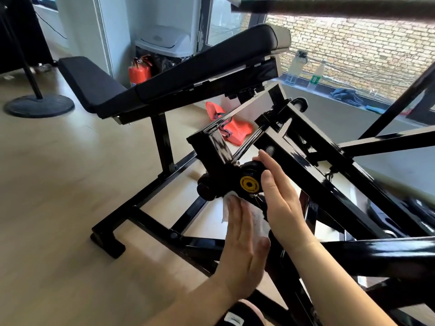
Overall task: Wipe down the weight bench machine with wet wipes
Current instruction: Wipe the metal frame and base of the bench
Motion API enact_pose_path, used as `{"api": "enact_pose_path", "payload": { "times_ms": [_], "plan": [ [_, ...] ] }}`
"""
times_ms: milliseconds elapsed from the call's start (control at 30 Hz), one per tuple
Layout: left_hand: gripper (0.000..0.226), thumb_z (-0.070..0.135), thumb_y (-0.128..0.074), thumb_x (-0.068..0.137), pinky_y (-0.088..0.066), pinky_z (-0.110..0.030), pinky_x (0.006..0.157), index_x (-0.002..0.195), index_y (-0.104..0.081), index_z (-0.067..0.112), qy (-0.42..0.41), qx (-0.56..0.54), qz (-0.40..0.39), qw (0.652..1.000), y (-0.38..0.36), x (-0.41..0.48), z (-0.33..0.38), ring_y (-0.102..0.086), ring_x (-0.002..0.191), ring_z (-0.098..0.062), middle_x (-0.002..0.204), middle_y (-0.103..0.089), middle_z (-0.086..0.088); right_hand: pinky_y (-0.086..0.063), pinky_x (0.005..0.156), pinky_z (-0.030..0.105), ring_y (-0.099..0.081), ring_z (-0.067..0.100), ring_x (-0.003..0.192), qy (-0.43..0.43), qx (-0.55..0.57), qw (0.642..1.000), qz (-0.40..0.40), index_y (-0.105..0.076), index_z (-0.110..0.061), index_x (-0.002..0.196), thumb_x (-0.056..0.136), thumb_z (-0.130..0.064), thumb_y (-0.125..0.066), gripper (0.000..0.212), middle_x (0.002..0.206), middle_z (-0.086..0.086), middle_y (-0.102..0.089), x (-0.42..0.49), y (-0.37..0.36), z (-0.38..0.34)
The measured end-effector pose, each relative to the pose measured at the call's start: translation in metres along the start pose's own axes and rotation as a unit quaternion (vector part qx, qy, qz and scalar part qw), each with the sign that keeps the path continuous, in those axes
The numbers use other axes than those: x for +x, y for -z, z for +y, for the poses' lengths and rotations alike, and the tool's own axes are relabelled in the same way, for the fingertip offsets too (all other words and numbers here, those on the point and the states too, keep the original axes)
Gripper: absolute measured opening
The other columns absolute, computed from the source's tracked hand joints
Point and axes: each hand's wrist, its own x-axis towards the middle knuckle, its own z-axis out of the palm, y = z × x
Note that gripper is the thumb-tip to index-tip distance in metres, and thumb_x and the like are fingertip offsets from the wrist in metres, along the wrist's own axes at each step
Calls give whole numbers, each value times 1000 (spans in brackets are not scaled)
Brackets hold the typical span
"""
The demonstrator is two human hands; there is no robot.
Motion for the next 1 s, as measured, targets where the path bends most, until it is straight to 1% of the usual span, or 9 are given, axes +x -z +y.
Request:
{"api": "enact_pose_path", "payload": {
  "times_ms": [67, 200, 267, 367, 467, 700, 767, 867, 1000],
  "plan": [
    [79, 59, -13, 105, -3, -65, 125, 161, 18, 13, -36, 19, 73, 997, 18, 30, 0, 24, 155, -32, 167, 32, -7, -32, 123, 43, -46, 6, 143, -23, 32, 999, -34, -49, -40, 150, 103, -45, -40, 48, 147, -18, -56, 1, 8, -1],
    [79, 47, -20, 108, 1, -63, 126, 157, 2, -12, -88, 53, 191, 976, 42, 80, -4, 18, 156, -38, 166, 24, -20, -23, 127, 33, -37, -3, 146, -47, 24, 991, -123, -39, -43, 155, 104, -49, -33, 51, 153, -23, -49, 8, 32, -6],
    [84, 52, -21, 107, -2, -66, 124, 157, 6, -9, -65, 48, 168, 982, 22, 66, -9, 19, 156, -39, 166, 26, -20, -17, 129, 37, -27, -4, 151, -39, -5, 986, -164, -34, -46, 156, 105, -57, -29, 53, 159, -27, -39, 12, 39, -7],
    [93, 69, -15, 101, -7, -66, 124, 159, 21, 7, 24, 5, 44, 999, -27, 2, -6, 24, 155, -31, 166, 34, -9, -16, 128, 37, -17, -9, 152, -27, -59, 984, -167, -25, -41, 162, 104, -63, -24, 62, 163, -32, -25, 2, 44, -3],
    [90, 70, -10, 100, -3, -66, 124, 157, 28, 11, 17, 27, -40, 999, -54, -35, -7, 28, 154, -30, 163, 39, -7, -22, 127, 41, -27, -4, 151, -39, -54, 992, -104, -35, -33, 160, 101, -70, -25, 69, 161, -24, -37, -29, 57, 17],
    [83, 43, -34, 103, -6, -62, 126, 161, 7, -1, -17, 111, 85, 990, -19, 24, -29, 17, 157, -34, 169, 24, -15, -31, 125, 39, -41, -4, 143, -165, -54, 982, -69, -43, -32, 155, 93, -83, -22, 83, 151, -17, -53, -85, 77, 75],
    [82, 43, -33, 104, -6, -62, 126, 160, 7, -3, -20, 120, 56, 991, -33, 9, -32, 16, 157, -37, 168, 24, -17, -31, 124, 36, -42, -5, 142, -167, -60, 983, -53, -45, -32, 154, 89, -88, -16, 91, 150, -16, -54, -89, 76, 82],
    [78, 49, -19, 109, -7, -64, 125, 159, 6, -4, -59, 218, -23, 974, -55, -27, -46, 12, 156, -42, 168, 20, -22, -27, 125, 31, -41, -8, 142, -162, -40, 985, -43, -44, -33, 155, 83, -94, -15, 99, 151, -16, -54, -87, 76, 79],
    [75, 49, -15, 108, 3, -51, 128, 160, 4, -3, -109, 294, -63, 948, -39, -21, -50, 7, 158, -37, 169, 14, -21, -29, 124, 34, -42, -4, 143, -144, -38, 988, -30, -43, -33, 155, 89, -88, -14, 91, 150, -17, -54, -82, 86, 73]
  ]
}}
